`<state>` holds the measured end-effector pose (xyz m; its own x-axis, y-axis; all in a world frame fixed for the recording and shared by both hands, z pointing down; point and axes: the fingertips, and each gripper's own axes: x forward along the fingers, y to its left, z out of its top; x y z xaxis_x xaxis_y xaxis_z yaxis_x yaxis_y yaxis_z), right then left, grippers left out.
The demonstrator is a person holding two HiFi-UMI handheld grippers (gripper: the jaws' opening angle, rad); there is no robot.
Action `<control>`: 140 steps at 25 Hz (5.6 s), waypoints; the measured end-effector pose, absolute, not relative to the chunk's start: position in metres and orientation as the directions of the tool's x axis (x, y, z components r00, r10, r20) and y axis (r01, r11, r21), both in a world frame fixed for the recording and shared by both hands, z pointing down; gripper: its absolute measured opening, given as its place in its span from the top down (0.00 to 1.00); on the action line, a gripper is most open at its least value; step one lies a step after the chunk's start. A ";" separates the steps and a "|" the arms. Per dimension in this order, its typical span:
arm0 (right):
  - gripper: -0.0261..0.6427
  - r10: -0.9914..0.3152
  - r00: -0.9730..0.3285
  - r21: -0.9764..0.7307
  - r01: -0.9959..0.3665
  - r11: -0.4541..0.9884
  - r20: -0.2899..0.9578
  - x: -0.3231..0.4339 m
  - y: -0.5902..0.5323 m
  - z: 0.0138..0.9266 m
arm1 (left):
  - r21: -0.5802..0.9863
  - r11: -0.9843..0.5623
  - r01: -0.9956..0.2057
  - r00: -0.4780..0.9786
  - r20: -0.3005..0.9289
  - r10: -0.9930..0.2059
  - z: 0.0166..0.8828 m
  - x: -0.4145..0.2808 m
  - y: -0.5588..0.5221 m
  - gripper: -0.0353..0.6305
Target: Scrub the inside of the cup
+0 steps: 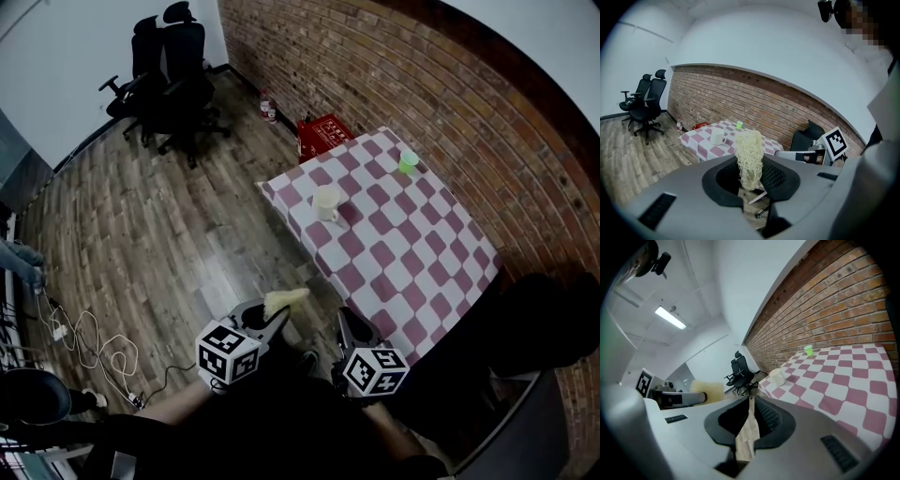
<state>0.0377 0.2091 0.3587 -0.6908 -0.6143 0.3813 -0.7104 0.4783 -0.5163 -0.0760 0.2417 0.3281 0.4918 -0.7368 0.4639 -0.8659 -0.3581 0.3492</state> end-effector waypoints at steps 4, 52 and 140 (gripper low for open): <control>0.88 -0.639 -0.669 -0.497 -0.730 0.469 0.380 0.043 0.179 0.360 | 0.368 -0.372 -0.852 0.514 0.458 -0.725 0.334 -0.074 0.208 0.82; 0.76 -0.490 -0.413 -0.006 -0.770 0.638 0.768 -0.063 -0.131 0.538 | -0.083 -0.929 -0.361 0.358 0.907 -0.221 0.474 -0.108 -0.163 0.82; 0.85 -0.535 -0.459 0.023 -0.744 0.668 0.710 -0.064 -0.134 0.534 | -0.400 -0.890 -0.218 0.224 0.867 -0.445 0.483 -0.086 -0.184 0.82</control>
<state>-0.0642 -0.1338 0.5340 -0.4585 -0.5346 0.7099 -0.7436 0.6682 0.0229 -0.0857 -0.1840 0.4827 0.2237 -0.4448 0.8672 -0.2183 -0.8901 -0.4002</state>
